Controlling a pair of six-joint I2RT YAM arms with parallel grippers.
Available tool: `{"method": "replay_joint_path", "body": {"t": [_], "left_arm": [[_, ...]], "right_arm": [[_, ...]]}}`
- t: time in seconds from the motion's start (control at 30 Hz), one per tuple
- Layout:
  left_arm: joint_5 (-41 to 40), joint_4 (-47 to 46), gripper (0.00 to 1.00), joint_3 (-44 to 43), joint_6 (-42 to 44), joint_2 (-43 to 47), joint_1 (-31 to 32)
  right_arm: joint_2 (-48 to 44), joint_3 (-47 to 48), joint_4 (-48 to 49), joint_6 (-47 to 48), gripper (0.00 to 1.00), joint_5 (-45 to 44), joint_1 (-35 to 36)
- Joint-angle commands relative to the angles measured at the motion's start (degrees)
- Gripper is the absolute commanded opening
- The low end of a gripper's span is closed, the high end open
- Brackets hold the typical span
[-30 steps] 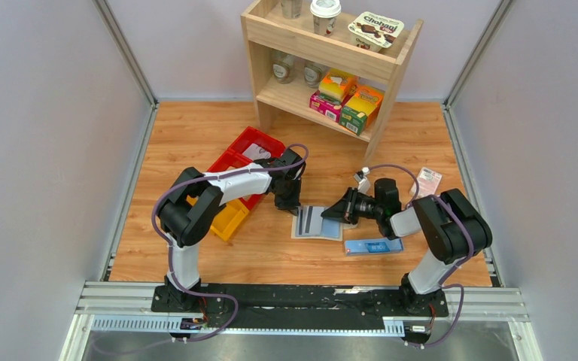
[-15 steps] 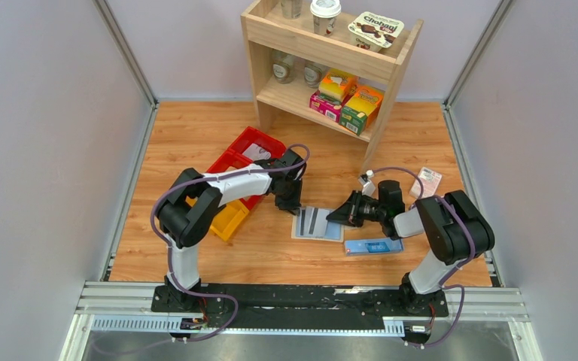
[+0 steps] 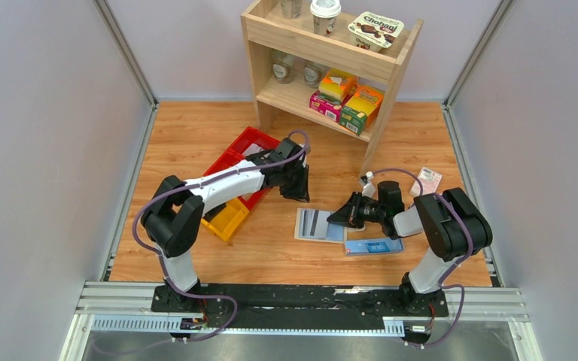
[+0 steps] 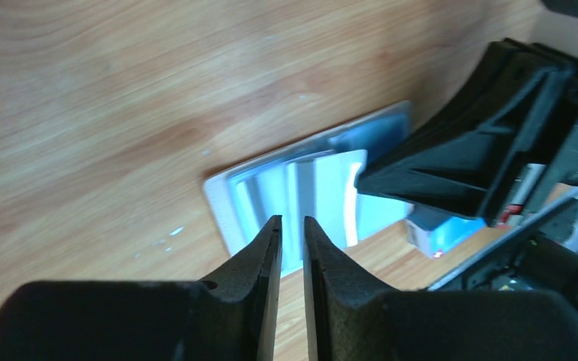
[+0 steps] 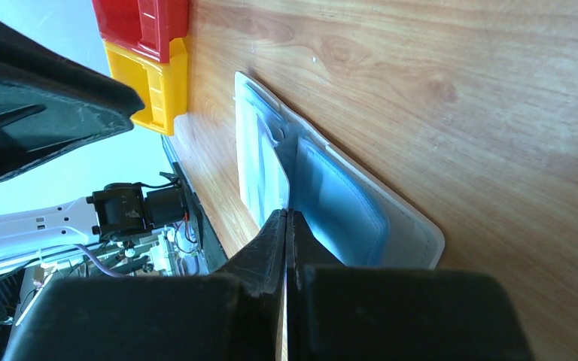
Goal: Take the credit cards out of the card holder
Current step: Remove the credit card from the card holder.
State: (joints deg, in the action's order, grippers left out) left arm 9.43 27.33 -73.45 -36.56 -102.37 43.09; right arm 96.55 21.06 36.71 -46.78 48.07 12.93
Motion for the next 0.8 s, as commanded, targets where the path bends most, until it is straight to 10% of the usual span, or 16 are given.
{"method": "replay_joint_path", "body": {"t": [0.0,0.47,0.77], "left_arm": [[7.6,-2.9,0.23,-3.4,1.3,-2.5,0.9],[11.8,1.5,0.18,-5.1,4.8,-11.6,1.1],[11.7,3.3,0.16,-5.6,4.9,-14.0,1.1]], "right_arm": [[0.1,1.4,0.4,1.4,0.00,-0.3,-0.2],[0.2,2.7,-0.4,1.3,0.01,-0.5,-0.2],[1.4,3.9,-0.6,0.4,0.27,-0.3,0.1]]}}
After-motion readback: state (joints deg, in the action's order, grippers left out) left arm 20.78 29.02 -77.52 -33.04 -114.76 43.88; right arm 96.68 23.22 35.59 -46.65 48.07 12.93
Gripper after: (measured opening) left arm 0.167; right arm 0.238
